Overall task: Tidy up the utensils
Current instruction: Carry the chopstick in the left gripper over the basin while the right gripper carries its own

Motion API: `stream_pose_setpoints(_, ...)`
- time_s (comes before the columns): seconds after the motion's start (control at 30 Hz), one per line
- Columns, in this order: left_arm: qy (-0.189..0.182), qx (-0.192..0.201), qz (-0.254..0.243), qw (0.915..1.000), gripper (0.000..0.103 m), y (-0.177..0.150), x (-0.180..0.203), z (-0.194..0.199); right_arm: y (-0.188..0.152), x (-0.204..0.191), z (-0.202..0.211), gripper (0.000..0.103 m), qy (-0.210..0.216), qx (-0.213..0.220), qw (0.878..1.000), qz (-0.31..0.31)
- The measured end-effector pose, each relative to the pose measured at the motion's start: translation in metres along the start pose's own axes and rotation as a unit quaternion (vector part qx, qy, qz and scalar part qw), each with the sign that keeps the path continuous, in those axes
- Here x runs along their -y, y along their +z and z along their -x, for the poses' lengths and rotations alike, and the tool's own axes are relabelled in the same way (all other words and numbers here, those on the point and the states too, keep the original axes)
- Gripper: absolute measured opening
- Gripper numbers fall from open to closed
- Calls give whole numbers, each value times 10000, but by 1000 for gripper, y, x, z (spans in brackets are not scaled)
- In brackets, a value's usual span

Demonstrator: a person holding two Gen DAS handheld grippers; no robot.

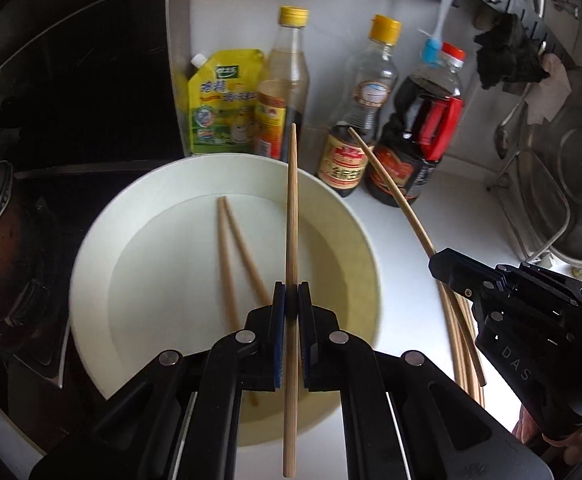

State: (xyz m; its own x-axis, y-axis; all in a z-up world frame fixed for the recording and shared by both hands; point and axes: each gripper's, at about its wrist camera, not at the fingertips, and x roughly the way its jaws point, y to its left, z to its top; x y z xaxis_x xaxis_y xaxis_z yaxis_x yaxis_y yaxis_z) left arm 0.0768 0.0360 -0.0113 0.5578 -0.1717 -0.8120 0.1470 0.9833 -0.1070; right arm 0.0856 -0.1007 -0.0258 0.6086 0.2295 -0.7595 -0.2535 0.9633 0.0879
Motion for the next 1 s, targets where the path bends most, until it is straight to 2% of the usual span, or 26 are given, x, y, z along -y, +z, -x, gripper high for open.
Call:
stream_pose_setpoints(0.2,235,-238,247,9991,7,8,-55,-20,16,-43,-53,6,330,-413,9986,36)
stream_pose_setpoints(0.37,319,-541,314,9975,7,4,-80,-44,18,-61,-84,6,386,-731,9965,-94)
stream_pose_setpoints(0.77,312,-1014,203,9942,7,-5,-92,-77,14,-68,-121,6,225,-1199,9916,-436)
stream_pose_setpoints(1.0,281,-1058,260,9937,7,-4,-96,-79,16,-64,-122,6,205,-1203,9910,-550)
